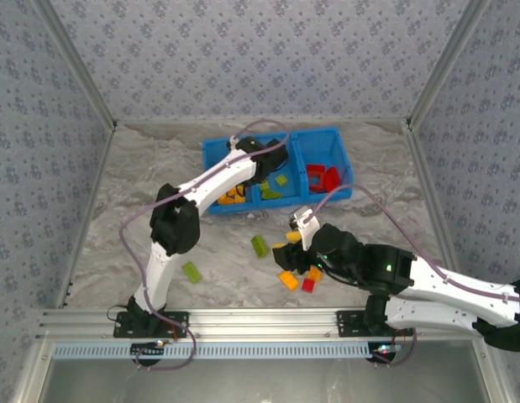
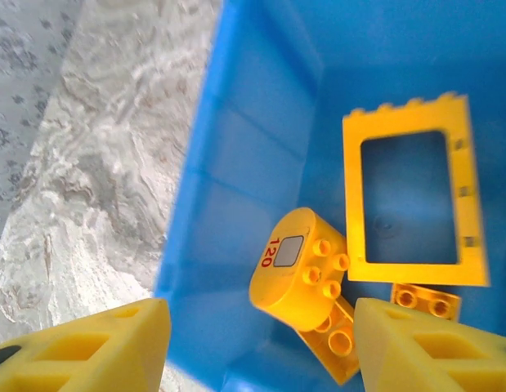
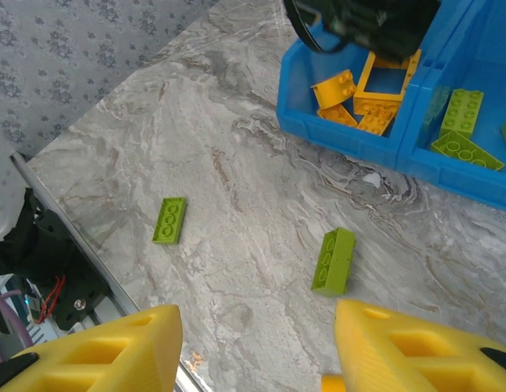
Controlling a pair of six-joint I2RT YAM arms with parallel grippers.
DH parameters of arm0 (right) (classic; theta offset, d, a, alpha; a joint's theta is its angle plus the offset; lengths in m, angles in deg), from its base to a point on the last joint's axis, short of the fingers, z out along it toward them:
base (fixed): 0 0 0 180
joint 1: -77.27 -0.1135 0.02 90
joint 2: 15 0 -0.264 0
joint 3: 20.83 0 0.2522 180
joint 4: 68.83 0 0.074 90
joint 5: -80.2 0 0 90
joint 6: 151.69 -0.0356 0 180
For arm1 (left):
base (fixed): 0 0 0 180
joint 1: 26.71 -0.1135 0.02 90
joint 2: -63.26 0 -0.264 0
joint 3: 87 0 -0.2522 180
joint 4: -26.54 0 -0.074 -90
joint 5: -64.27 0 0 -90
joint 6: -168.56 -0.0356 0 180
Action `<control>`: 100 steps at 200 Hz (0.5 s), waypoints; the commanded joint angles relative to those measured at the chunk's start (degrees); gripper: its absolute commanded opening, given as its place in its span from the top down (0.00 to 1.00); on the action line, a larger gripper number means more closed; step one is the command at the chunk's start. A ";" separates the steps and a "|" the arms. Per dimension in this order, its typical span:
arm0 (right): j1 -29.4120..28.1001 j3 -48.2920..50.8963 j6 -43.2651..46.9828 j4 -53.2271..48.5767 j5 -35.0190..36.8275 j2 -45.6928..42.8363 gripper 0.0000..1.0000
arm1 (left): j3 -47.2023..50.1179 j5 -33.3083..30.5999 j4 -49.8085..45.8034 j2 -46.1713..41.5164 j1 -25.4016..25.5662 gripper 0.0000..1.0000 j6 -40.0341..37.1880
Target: Sort the legos into containers by color
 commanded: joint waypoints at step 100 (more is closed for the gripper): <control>0.06 3.91 -12.70 -14.54 5.85 -1.74 0.45 | 51.43 28.47 30.95 -60.94 18.04 0.41 -8.48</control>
